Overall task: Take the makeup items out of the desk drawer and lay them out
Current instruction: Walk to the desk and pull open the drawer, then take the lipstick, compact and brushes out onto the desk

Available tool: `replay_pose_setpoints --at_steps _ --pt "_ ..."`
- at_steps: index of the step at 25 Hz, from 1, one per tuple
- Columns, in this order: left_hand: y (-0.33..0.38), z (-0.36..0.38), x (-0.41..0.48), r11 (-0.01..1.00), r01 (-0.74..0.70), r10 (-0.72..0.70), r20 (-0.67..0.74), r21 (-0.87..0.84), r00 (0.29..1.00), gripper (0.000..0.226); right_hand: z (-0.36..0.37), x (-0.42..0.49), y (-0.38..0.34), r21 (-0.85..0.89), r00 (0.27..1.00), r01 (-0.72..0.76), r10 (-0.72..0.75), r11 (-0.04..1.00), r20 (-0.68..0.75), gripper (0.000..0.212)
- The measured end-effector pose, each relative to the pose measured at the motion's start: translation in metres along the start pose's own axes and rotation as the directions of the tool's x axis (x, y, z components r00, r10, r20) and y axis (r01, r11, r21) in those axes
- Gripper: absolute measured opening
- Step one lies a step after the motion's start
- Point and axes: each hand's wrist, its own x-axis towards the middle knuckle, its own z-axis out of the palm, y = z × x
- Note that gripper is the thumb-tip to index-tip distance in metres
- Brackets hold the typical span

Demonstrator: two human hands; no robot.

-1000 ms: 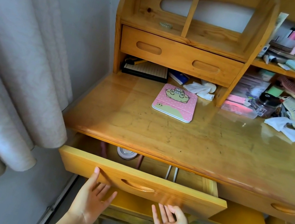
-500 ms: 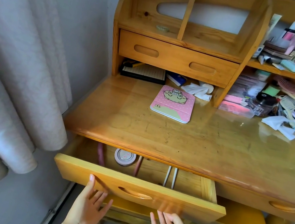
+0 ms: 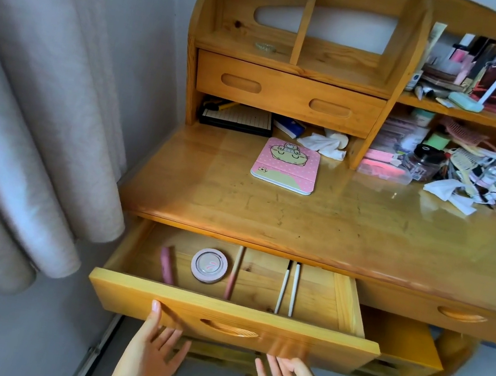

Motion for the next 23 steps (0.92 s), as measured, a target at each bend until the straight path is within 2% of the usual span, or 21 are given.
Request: replay_pose_setpoints --at_steps 4,7,11,17,20,23 --pt "-0.004 -0.01 -0.012 1.0 0.002 -0.002 0.008 0.024 1.0 0.097 -0.011 -0.005 0.008 -0.019 1.0 0.017 -0.017 1.0 -0.016 0.039" --pt "-0.007 -0.014 -0.022 1.0 0.0 0.0 0.008 0.022 1.0 0.094 -0.018 -0.013 0.01 -0.04 1.0 0.02 -0.02 0.999 0.003 0.022" --pt "-0.009 -0.016 -0.028 1.0 -0.012 0.012 0.024 0.018 1.0 0.096 -0.022 -0.017 0.012 -0.052 0.999 0.017 -0.015 0.998 0.048 0.014" --pt "-0.014 -0.02 -0.024 0.999 -0.041 0.04 0.053 0.014 0.998 0.098 -0.026 -0.01 0.014 -0.049 0.999 0.022 -0.02 0.999 0.042 0.008" --pt "-0.017 -0.026 -0.014 0.997 -0.055 0.052 0.073 0.053 0.996 0.095 -0.032 0.001 0.017 -0.075 0.999 0.043 -0.04 0.996 0.037 0.015" --pt "-0.02 -0.031 -0.007 0.987 -0.075 0.06 0.103 0.144 0.993 0.087 -0.035 0.003 0.015 -0.197 0.995 0.091 -0.081 0.976 0.059 0.009"
